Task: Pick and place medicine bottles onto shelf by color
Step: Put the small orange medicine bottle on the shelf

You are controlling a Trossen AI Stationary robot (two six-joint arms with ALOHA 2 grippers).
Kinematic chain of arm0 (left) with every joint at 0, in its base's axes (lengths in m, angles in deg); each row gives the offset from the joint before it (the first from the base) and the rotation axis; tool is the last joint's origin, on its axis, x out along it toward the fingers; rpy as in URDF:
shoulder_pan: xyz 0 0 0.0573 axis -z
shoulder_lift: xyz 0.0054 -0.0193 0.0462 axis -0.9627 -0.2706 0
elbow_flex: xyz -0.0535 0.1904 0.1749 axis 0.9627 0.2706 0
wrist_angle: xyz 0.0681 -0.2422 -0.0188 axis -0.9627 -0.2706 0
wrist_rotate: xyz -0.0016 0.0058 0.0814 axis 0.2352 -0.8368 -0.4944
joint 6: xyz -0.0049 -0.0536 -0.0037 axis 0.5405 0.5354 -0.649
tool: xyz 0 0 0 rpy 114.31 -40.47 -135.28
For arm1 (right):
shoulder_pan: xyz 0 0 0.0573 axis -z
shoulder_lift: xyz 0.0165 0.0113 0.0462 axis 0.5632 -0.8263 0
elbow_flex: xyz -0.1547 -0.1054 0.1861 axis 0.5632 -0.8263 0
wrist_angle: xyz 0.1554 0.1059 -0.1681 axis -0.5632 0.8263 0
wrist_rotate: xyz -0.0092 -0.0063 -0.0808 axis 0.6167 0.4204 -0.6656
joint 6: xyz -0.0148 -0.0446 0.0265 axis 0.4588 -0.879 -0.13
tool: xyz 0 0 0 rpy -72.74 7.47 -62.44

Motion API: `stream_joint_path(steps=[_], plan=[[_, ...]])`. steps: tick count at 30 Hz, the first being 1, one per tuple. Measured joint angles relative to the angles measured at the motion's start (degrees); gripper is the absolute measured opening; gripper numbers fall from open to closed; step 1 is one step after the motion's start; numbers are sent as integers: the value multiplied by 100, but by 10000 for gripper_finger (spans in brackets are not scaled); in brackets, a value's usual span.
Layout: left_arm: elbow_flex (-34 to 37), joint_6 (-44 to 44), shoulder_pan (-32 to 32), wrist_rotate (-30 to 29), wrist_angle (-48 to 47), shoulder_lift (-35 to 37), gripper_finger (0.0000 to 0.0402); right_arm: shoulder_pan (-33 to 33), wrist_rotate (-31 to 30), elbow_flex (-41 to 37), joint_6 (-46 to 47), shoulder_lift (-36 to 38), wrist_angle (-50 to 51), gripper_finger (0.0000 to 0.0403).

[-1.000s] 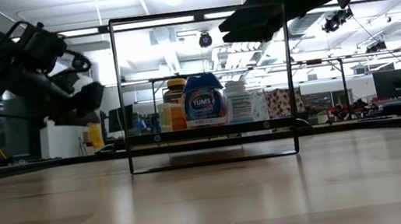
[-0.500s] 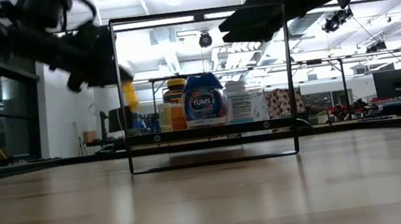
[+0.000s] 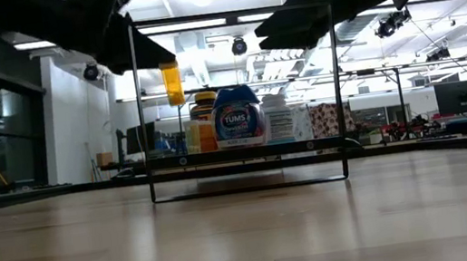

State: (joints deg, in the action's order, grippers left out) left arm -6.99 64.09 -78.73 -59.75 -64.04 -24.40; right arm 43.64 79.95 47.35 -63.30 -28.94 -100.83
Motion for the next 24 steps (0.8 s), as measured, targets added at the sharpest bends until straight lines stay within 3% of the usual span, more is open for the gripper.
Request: stream_joint_path(steps=[2,8,13,24], plan=[[-79,-38,-34,202,-11,-277,115,2,0,0,0,0,-2,298],[-416,-45,-267,-41,-90,-1052,115,1,-2,0,0,0,-2,298],[-505,-3,-456,98,-90,-1482,115,2,-2,0,-26,0,0,298],[-549,316,-807,74,9,-1781,115,2,-2,0,-44,0,0,298]])
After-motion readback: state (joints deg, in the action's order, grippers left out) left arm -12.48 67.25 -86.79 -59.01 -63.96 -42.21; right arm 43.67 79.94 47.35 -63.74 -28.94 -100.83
